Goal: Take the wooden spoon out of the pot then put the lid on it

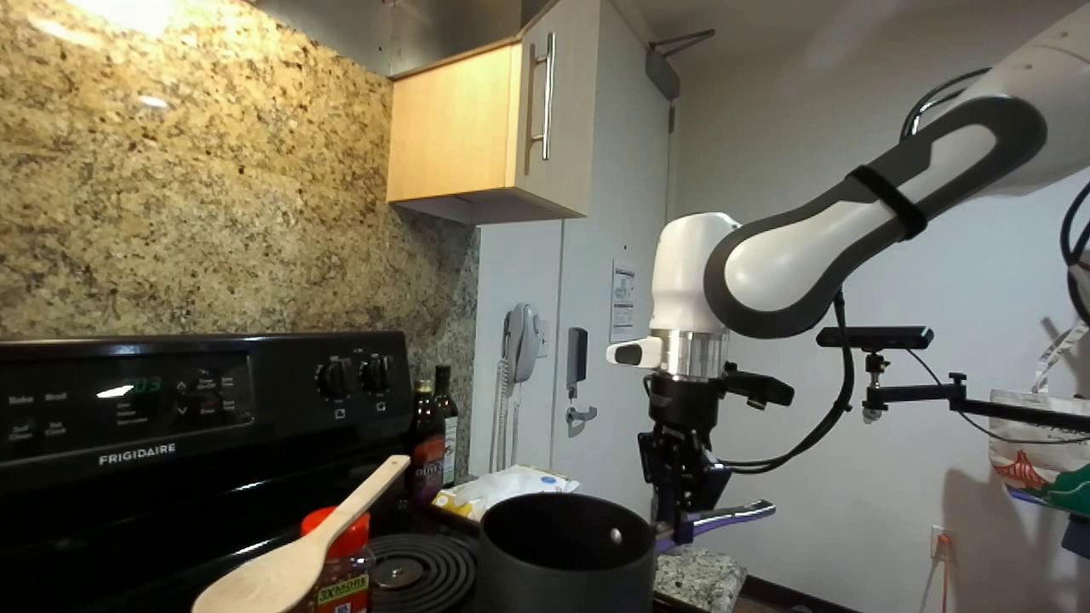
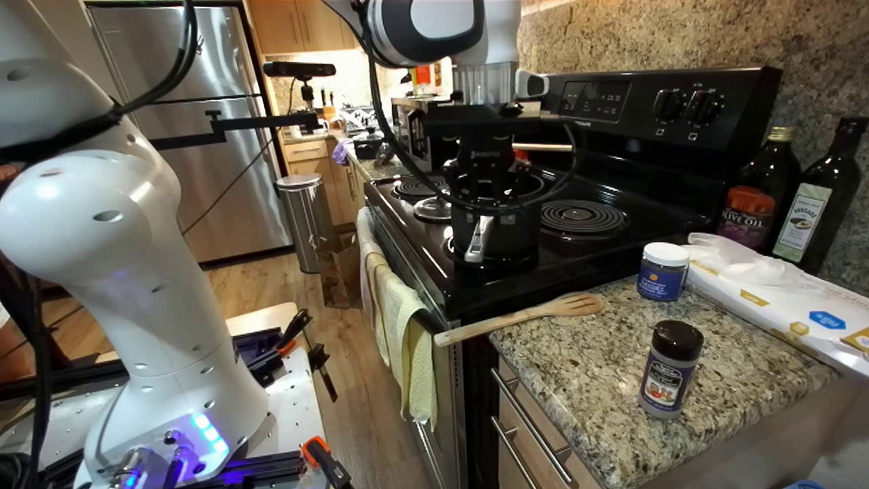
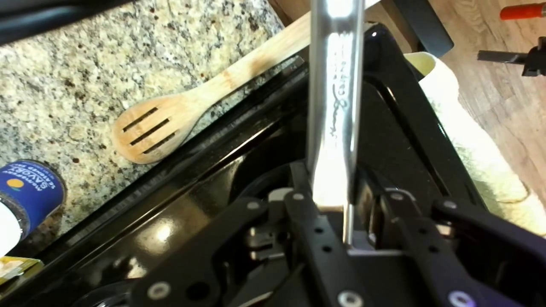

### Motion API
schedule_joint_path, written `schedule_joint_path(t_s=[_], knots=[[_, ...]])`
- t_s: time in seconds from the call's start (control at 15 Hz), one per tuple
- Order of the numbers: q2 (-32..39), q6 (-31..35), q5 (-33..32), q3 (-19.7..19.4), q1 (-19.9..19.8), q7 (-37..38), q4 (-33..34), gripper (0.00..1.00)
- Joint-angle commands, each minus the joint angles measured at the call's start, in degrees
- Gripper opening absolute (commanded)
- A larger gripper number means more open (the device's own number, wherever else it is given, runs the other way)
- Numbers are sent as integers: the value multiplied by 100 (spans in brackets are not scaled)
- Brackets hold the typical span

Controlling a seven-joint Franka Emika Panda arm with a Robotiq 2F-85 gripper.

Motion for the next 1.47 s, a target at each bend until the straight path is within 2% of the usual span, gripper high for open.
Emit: schedule_joint_path(t_s=[0.0, 0.07, 0.53, 0.8, 1.0, 1.27, 1.33, 1.4], knots=[[-171, -86, -213, 121, -126, 147, -33, 55], [-179, -105, -209, 121, -120, 132, -24, 56], [-566, -139, -79, 137, -42, 162, 24, 98], [-1200, -173, 79, 315, 239, 102, -10, 100], [-1542, -146, 380, 559, 651, 245, -33, 100], [-1537, -376, 485, 957, 1298, 242, 7, 100], [-1532, -273, 389, 795, 1156, 230, 47, 100], [-1526, -314, 392, 888, 1278, 259, 37, 100]])
